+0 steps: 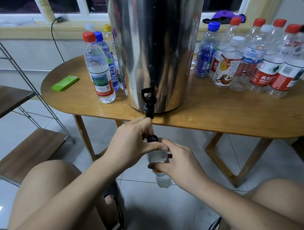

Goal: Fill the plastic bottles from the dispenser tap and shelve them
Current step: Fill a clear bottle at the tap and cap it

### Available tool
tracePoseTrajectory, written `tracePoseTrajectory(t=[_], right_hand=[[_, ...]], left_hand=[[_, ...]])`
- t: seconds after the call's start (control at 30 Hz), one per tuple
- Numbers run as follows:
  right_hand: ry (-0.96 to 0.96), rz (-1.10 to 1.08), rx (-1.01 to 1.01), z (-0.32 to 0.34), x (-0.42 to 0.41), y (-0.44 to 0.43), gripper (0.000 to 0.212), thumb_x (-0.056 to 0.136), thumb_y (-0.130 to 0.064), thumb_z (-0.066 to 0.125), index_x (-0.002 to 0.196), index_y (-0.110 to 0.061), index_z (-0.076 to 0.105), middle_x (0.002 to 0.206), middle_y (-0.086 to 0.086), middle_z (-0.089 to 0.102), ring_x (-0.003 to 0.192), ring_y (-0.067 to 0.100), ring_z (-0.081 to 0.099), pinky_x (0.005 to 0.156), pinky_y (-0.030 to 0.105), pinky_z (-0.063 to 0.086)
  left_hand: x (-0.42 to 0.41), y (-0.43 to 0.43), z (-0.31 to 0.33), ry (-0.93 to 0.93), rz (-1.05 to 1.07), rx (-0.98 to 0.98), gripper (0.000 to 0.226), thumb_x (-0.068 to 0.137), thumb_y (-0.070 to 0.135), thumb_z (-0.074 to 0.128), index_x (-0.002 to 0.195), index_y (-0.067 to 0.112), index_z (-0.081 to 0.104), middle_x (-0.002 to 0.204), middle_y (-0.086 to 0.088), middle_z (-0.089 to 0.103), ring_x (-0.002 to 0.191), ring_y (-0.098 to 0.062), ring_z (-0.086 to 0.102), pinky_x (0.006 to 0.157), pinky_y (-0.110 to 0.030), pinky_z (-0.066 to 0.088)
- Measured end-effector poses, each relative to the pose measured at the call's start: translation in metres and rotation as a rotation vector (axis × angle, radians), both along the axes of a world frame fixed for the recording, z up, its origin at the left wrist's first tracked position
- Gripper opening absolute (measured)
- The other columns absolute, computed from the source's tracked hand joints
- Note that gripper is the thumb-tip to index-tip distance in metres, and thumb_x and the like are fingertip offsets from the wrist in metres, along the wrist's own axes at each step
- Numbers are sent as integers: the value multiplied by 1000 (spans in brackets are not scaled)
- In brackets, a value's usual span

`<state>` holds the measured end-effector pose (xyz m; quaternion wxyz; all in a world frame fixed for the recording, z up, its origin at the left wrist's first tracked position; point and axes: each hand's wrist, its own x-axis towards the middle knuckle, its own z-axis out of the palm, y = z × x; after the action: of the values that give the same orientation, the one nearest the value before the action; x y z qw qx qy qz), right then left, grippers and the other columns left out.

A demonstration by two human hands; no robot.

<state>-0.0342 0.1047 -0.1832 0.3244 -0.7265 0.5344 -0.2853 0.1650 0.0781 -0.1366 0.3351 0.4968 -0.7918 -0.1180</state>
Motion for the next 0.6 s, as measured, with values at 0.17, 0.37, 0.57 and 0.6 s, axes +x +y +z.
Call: tracePoseTrajectory(t=[0.17,0.37,0.57,0.6], right_hand=[[2,-6,-9,0,-2,-1,67,75,-50,91,134,-49,60,111,-20,69,104,10,66,86,44,59],[-43,-12,18,-2,-4,-3,75,69,-59,86,139,-51,61,120,-19,72,111,8,67,93,44,59],[-26,30,3,-4,-2,-3,72,69,-58,84,136,-55,59,120,-19,73,111,11,68,91,45,60],[-22,27,6,-3,-2,-3,71,68,-59,83,135,-55,59,118,-19,72,109,10,68,91,45,60]], left_hand=[[4,0,2,135,-52,168,36,75,47,96,88,26,70,88,10,70,85,-11,63,65,-17,43],[12,3,10,161,-203,374,35,94,6,83,116,32,77,119,19,77,98,7,69,80,-23,51],[3,7,4,125,-183,247,32,91,33,88,121,32,75,120,23,75,119,-7,70,91,-28,54],[4,6,3,97,-159,206,33,91,38,87,121,32,75,119,24,74,117,-4,69,88,-21,52]])
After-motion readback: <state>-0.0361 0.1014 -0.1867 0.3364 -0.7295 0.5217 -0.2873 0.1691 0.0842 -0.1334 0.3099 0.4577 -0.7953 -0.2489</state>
